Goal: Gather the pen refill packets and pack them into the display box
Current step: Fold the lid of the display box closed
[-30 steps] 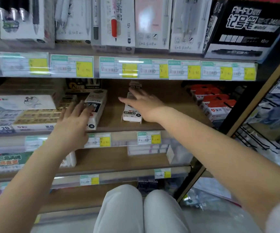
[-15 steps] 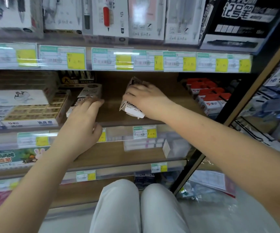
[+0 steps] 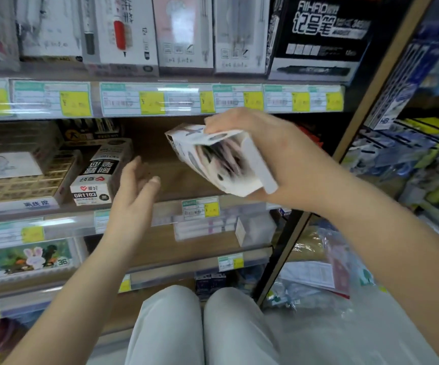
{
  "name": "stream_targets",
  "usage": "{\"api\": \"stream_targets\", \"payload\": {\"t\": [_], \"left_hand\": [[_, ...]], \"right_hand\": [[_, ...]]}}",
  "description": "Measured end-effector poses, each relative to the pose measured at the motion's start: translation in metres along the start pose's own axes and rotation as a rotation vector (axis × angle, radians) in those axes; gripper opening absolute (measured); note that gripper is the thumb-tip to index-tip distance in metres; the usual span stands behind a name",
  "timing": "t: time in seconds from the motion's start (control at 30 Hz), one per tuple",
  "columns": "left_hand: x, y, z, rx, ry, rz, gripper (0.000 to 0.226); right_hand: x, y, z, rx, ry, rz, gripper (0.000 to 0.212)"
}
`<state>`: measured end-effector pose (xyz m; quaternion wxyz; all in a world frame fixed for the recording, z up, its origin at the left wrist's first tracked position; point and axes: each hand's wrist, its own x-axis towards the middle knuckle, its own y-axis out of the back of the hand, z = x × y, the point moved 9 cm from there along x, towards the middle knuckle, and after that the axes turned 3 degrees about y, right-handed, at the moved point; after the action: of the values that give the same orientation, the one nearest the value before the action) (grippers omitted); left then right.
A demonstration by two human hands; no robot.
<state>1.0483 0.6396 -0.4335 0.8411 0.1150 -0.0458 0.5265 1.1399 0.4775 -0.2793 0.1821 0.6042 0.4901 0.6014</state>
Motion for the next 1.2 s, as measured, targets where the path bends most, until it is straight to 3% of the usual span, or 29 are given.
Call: {"api": "stream_targets", "payload": {"t": [0.13, 0.23, 0.63, 0.8, 0.97, 1.1, 1.2], "left_hand": [[0.003, -0.037, -0.025, -0.659, 0.340, -0.050, 0.020], [-0.017, -0.068, -0.036, -0.787, 0.498, -0.174, 0.031], [-0.123, -0.125, -0.143, -0.950, 0.951, -0.273, 0.040], [-0.140, -0.139, -0.170, -0.924, 1.066, -0.275, 0.046], [-0.157, -0.154, -0.191, -0.864, 1.168, -0.269, 0.050], [-0.164, -0.164, -0.198, -0.888, 1.167, -0.239, 0.051], [-0.163, -0.165, -0.204, -0.895, 1.142, -0.191, 0.049]], "right_hand": [[-0.024, 0.023, 0.010, 0.355, -0.135, -0.019, 0.049], [-0.043, 0.021, 0.026, 0.524, -0.291, -0.028, 0.055], [-0.119, -0.054, 0.064, 0.569, -0.639, -0.246, 0.053], [-0.134, -0.072, 0.070, 0.618, -0.707, -0.281, 0.046], [-0.146, -0.094, 0.074, 0.614, -0.731, -0.336, 0.054], [-0.154, -0.102, 0.080, 0.708, -0.773, -0.290, 0.058], [-0.159, -0.109, 0.090, 0.889, -0.828, -0.096, 0.061]]}}
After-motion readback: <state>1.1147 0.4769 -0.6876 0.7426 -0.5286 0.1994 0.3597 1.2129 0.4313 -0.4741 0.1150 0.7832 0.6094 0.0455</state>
